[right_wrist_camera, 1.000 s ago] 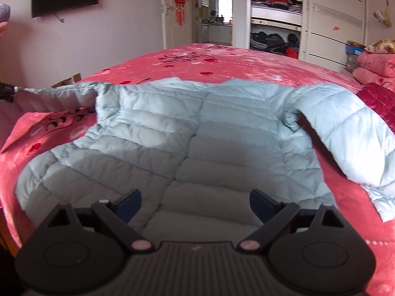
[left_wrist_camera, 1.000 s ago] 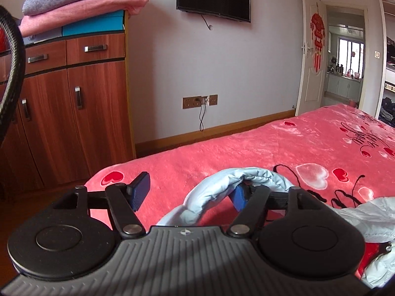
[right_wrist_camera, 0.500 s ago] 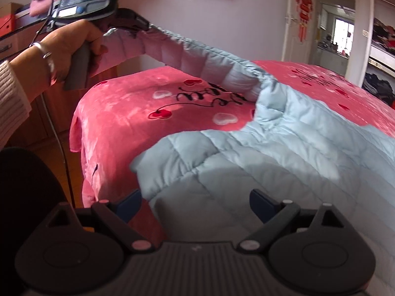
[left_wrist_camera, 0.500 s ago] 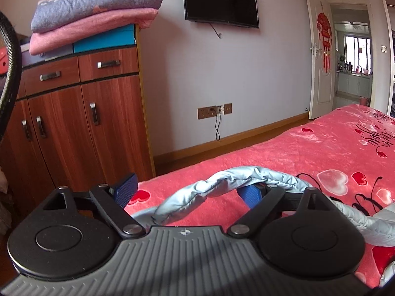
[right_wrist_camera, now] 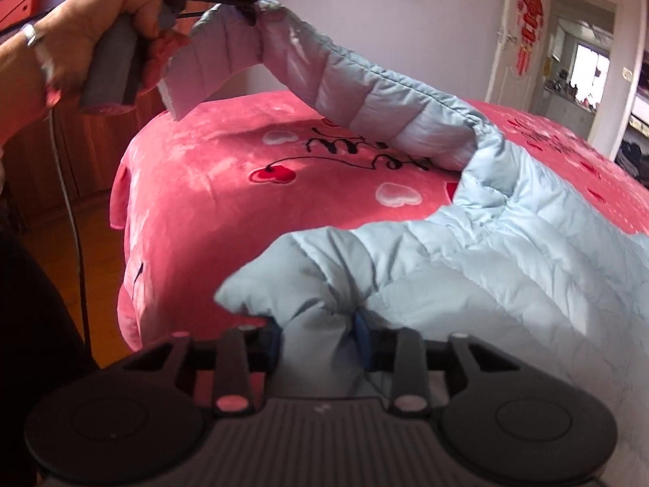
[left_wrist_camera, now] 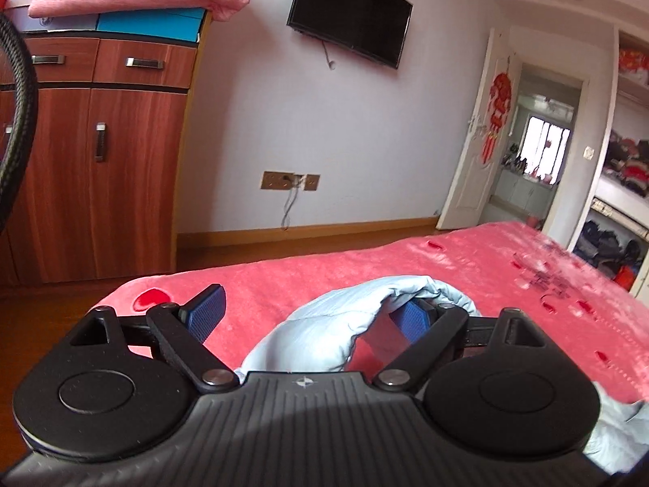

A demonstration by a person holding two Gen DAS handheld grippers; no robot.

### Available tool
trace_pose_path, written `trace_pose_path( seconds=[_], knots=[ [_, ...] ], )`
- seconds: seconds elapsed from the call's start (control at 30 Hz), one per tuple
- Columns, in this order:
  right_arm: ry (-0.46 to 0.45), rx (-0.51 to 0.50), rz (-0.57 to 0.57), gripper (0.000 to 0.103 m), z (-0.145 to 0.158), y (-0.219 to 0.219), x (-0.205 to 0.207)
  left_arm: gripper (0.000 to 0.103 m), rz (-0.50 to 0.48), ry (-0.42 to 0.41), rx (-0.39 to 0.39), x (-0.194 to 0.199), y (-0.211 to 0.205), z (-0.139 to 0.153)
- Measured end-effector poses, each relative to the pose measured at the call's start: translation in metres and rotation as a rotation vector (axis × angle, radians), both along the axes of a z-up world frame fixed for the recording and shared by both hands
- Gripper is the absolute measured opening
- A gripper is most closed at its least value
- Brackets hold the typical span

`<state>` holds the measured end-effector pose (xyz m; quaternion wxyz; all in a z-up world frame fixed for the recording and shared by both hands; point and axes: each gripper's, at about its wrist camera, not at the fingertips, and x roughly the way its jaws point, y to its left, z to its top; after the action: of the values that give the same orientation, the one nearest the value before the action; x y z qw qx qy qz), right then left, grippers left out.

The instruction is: Fold large clothes

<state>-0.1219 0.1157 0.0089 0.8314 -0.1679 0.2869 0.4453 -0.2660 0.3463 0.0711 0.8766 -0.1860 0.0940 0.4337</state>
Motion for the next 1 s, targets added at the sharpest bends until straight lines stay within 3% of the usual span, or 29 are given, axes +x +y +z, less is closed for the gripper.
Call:
trace_pose_path(
  seconds=[0.07, 0.13, 0.27, 0.43, 0.63, 0.73, 0.8, 1.0],
  knots=[
    [0.096, 0.055, -0.043, 0.007, 0.005, -0.01, 0.014, 0.103, -0.043, -0.074, -0.002, -0.006, -0.002, 0.003],
    [0.185, 0.116, -0.069, 0.006, 0.01, -0.02, 0.024, 0.103, -0.045, -0.114, 0.004, -0.01, -0.006, 0.005],
    [0.236, 0.108, -0.007, 0.006, 0.021, -0.024, 0.017, 0.103, 0.085, 0.0, 0.054, -0.008, -0.01, 0.005],
    [0.292, 0.021, 0.086, 0.006, 0.016, -0.025, 0.001, 0.103, 0.193, 0.067, 0.019, -0.006, -0.001, 0.002],
    [0.274, -0.006, 0.103, 0.008, 0.011, -0.025, -0.011, 0.103, 0.162, 0.06, 0.022, -0.003, -0.011, 0.008],
    [0.26, -0.018, 0.13, 0.02, 0.012, -0.025, -0.017, 0.103, 0.099, 0.063, 0.038, 0.007, -0.022, 0.011],
    [0.264, -0.017, 0.15, 0.035, 0.013, -0.024, -0.023, 0.103, 0.045, 0.062, 0.044, 0.013, -0.028, 0.014],
    [0.205, -0.022, 0.109, 0.049, 0.024, -0.045, -0.045, 0.103, -0.119, 0.112, 0.094, 0.031, -0.063, 0.016]
  ],
)
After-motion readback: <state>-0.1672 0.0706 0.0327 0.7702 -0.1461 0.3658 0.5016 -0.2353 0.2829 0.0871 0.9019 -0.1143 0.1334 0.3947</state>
